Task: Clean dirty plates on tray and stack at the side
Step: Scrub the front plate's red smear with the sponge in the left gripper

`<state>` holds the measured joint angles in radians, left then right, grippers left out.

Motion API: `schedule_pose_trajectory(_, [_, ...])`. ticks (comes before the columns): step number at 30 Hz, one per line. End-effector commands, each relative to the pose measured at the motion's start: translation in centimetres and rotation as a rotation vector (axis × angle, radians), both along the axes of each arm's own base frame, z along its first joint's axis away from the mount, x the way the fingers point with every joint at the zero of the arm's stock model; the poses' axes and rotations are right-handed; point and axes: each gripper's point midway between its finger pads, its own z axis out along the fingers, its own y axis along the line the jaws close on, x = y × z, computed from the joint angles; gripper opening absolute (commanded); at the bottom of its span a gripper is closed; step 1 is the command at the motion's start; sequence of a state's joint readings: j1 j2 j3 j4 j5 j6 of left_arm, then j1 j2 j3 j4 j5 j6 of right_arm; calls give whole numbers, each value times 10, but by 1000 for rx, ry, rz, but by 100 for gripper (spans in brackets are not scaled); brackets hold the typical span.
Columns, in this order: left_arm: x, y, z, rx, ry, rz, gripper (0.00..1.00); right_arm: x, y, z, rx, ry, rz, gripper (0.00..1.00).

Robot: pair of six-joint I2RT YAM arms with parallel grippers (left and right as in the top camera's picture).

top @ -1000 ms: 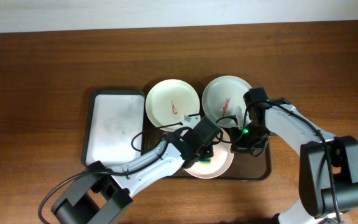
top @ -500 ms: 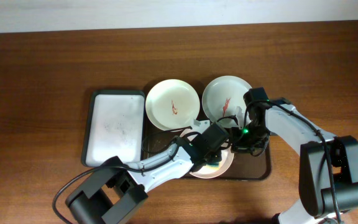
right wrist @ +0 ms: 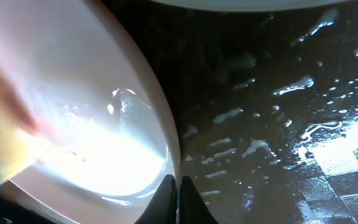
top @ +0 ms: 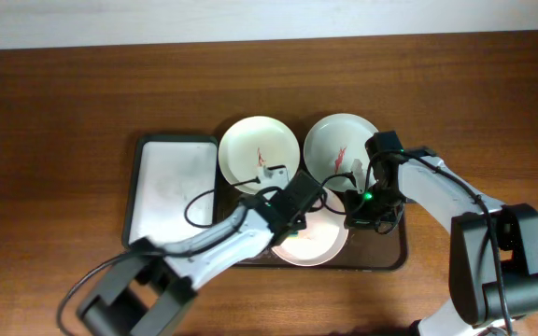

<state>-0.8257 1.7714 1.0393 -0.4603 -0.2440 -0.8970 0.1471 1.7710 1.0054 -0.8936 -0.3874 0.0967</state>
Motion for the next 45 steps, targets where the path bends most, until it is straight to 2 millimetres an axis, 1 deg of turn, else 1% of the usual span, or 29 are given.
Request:
schedule_pose_trajectory(1, [14,10,46,-16,-118,-43,0,2,-2,1,-23,-8,18,4])
schedule_pose_trajectory(3, [9,2,46,-58,-92,-65,0,2,-2,1,-23,-9,18,4])
schedule_pose_trajectory(5, [5,-3,40,-102,-52,-30,0,2,-2,1,-23,-8,18,4])
schedule_pose_trajectory(8, [-4,-11,22,-138,15,49,0,2,-2,1,-23,-8,18,4])
schedule_pose_trajectory(9, [-8,-17,14,-149,37,61,0,2,-2,1,-23,-8,18,4])
schedule_pose_trajectory(13, [-20,-48,-8,-201,84,2,0,2,-2,1,-23,-8,18,4])
schedule_pose_trajectory(15, [-23,-57,-18,-201,86,-19,0,2,-2,1,-23,-8,18,4])
schedule_pose_trajectory(18, [-30,-65,-30,-190,96,-44,0,2,-2,1,-23,-8,18,4])
schedule_pose_trajectory(20, [-33,-68,-38,-175,97,-52,0,2,-2,1,-23,-8,18,4])
schedule_pose_trajectory(22, [-33,-64,-44,-150,93,-47,0,2,-2,1,-23,-8,18,4])
schedule_pose_trajectory(26, [-23,-29,-49,19,17,17,0,2,-2,1,-23,-8,18,4])
schedule_pose_trajectory(28, [-20,-19,-48,66,-7,33,0,2,-2,1,-23,-8,18,4])
schedule_pose_trajectory(32, [-20,-18,-48,71,-8,34,0,2,-2,1,-22,-8,18,4])
schedule_pose_trajectory(35, [-14,-3,-44,143,-59,60,0,2,-2,1,-23,-8,18,4])
schedule_pose_trajectory(38, [-10,3,-41,177,-89,73,0,2,-2,1,-23,-8,18,4])
schedule_pose_trajectory(40, [-4,9,-32,216,-120,86,0,1,-2,1,-23,-7,18,4])
schedule_pose_trajectory(42, [3,11,-14,236,-162,101,0,2,-2,1,-23,-8,18,4])
schedule_pose_trajectory(45, [6,12,6,230,-189,109,0,1,-2,1,-23,-7,18,4])
